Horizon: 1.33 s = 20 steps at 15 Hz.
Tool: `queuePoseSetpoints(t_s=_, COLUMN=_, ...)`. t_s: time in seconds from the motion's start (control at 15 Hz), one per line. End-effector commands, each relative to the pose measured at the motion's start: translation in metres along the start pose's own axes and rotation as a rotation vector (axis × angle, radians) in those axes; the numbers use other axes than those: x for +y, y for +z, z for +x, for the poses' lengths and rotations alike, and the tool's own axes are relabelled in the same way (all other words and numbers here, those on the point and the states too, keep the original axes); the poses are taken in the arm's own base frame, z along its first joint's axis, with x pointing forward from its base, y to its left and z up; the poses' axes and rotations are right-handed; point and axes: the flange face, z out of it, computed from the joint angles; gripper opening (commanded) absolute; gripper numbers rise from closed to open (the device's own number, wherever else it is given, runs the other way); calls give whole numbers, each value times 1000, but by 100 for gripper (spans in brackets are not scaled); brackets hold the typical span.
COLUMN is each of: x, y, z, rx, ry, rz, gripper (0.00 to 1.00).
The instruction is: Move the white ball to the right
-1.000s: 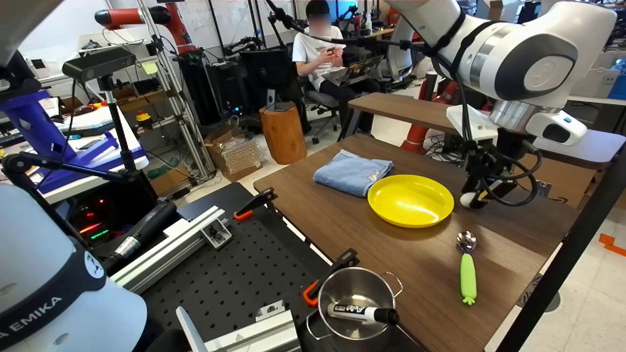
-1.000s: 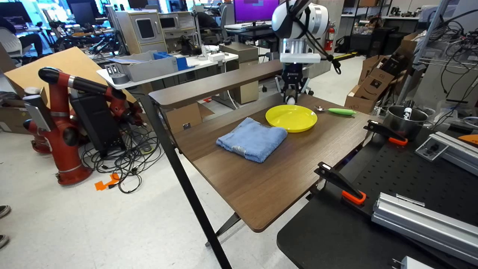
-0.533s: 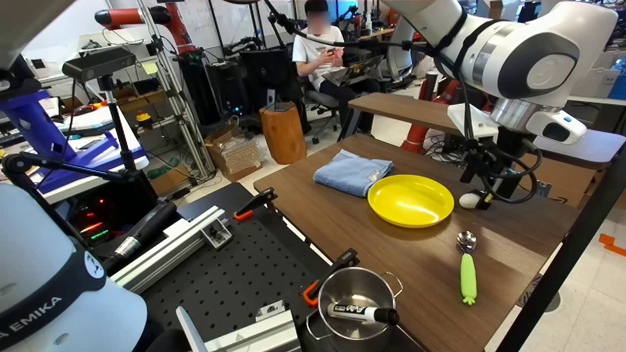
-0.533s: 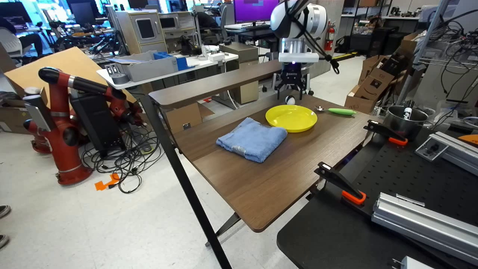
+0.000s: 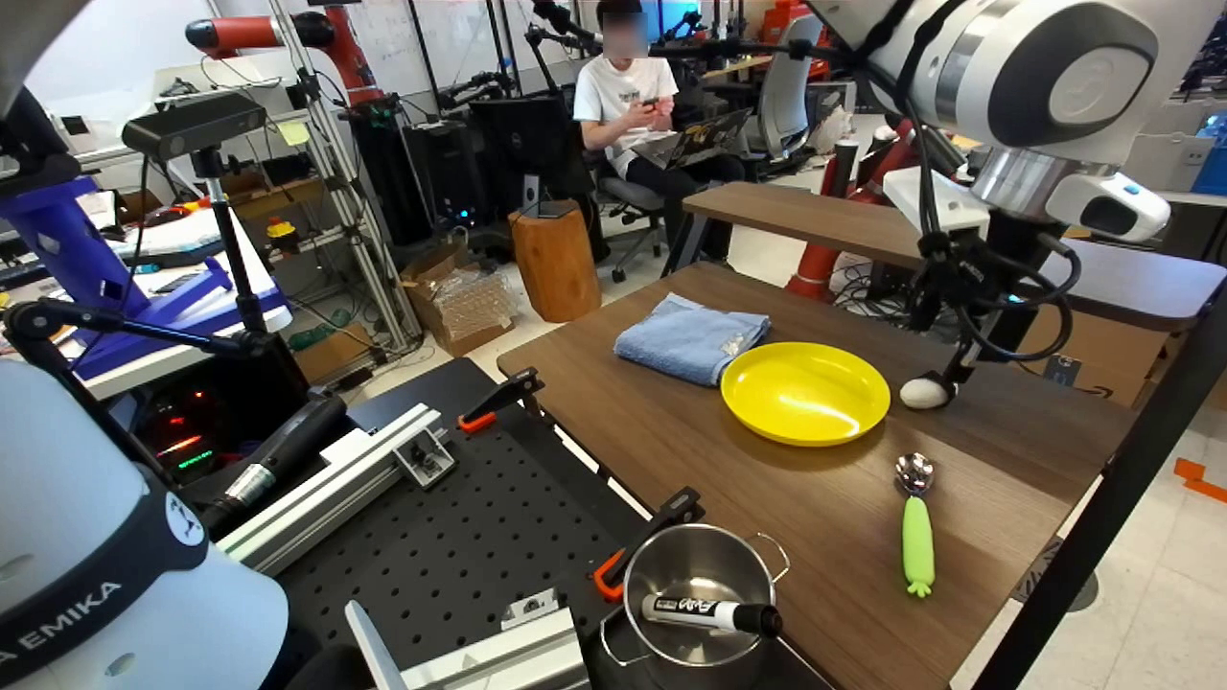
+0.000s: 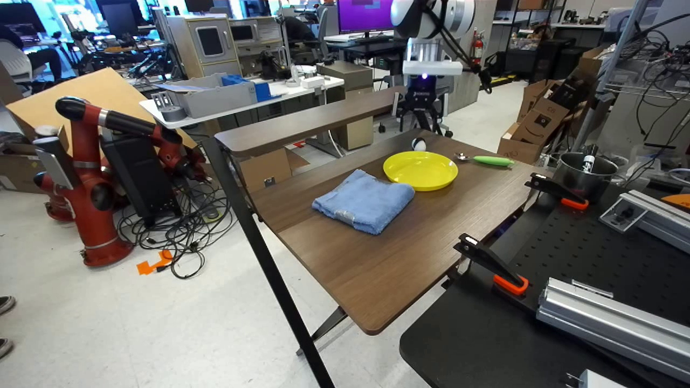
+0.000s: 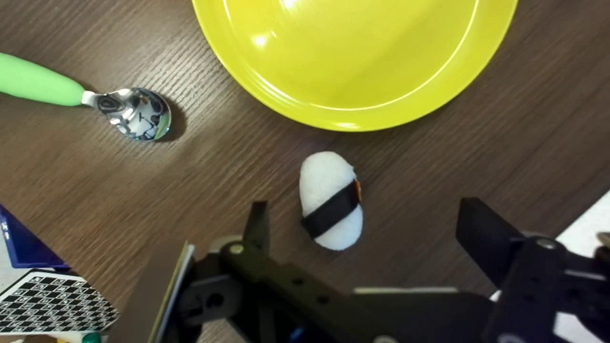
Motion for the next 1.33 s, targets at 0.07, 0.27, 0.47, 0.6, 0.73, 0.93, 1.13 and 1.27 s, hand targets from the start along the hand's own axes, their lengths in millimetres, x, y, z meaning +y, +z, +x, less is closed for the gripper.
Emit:
queuePoseSetpoints(t_s=0.07, x=8, y=-51, z=-27, rx=34, ry=-26, rz=31, gripper=100)
queuePoseSetpoints(t_s=0.27, x=2, y=-60, z=-23, rx=28, ry=-26, rz=21, gripper=100)
queuePoseSetpoints(t_s=0.47, x=5, y=-56, z=-31, rx=19, ry=-31, rz=16, gripper=100)
queuePoseSetpoints(t_s=0.6, x=5, y=-54, z=-31, rx=23, ry=-30, rz=17, gripper=100)
queuePoseSetpoints(t_s=0.73, x=5, y=-54, z=-31, rx=24, ry=-30, rz=17, gripper=100)
queuePoseSetpoints(t_s=0.93, x=5, y=-54, z=-31, rx=24, ry=-31, rz=17, gripper=100)
queuePoseSetpoints(t_s=1.13, x=5, y=-54, z=-31, rx=24, ry=-31, rz=17, gripper=100)
queuePoseSetpoints(t_s=1.27, x=5, y=-54, z=-31, rx=24, ry=-31, rz=17, gripper=100)
